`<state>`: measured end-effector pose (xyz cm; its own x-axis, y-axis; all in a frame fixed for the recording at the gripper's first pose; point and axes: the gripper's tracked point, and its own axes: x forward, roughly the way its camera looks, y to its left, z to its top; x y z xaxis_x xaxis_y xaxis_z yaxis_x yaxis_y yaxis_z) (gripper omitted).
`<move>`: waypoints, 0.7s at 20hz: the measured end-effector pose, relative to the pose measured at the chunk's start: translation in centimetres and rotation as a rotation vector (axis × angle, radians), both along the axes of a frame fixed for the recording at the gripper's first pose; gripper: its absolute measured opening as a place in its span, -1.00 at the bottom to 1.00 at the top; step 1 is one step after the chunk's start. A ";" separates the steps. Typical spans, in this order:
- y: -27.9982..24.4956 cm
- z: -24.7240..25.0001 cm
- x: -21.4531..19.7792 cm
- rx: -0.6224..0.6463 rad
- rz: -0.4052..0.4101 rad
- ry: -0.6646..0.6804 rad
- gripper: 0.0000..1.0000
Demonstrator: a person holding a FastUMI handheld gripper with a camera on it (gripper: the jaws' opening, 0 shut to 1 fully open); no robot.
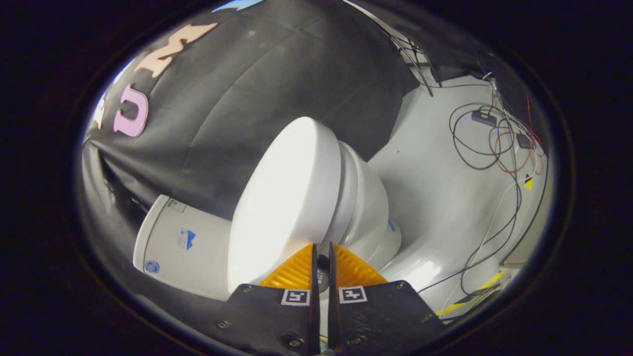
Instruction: Open the toilet lid.
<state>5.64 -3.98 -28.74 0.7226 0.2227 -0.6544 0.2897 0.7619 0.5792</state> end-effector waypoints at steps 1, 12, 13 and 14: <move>0.0 0.1 0.1 -0.006 0.005 -0.003 -0.85; 1.5 4.2 0.4 -0.003 0.049 -0.096 -0.86; 1.6 4.9 0.5 -0.010 0.060 -0.112 -0.86; 1.8 5.5 0.5 -0.024 0.072 -0.129 -0.86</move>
<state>6.15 -2.22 -23.28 0.7838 0.2628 -0.5627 0.1577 0.7921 0.5896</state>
